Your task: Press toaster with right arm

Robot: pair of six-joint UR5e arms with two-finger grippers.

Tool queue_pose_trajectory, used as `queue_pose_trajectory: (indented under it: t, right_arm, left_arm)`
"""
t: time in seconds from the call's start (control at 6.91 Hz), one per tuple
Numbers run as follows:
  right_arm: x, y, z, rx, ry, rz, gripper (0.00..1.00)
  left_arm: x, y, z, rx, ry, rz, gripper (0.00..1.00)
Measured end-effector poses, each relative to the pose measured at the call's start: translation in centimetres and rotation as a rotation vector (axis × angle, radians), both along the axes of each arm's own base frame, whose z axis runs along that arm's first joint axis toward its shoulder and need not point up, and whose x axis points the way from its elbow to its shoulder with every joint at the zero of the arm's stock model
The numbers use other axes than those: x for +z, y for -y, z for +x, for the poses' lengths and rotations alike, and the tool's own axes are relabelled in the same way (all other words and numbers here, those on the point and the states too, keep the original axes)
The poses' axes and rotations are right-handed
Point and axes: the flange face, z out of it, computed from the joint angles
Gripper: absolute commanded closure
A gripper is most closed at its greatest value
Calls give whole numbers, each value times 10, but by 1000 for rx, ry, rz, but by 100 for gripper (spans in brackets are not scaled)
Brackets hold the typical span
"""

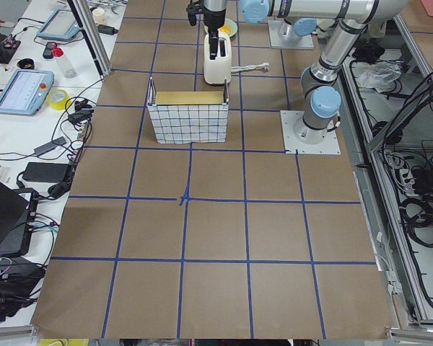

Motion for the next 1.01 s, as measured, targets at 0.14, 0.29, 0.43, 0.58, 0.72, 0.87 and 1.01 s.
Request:
queue_pose_trajectory:
  t: [0.14,0.29,0.43,0.58,0.72,0.87,1.01]
  right_arm:
    - [1,0,0,2,0,-1,1]
    - [2,0,0,3,0,-2,30]
    - [2,1,-1,1,1,-3,86]
    - [0,2,-3,-5,2,0,100]
    - [-2,2,-7,-10,5,12,100]
    - [-5,2,-13,-19,15,38,100]
    - [-10,3,-27,-42,49,80,100]
  left_arm:
    - [0,0,0,0,0,0,0]
    - [0,0,0,0,0,0,0]
    - [0,0,0,0,0,0,0]
    - [0,0,0,0,0,0,0]
    - [0,0,0,0,0,0,0]
    - [0,0,0,0,0,0,0]
    - [0,0,0,0,0,0,0]
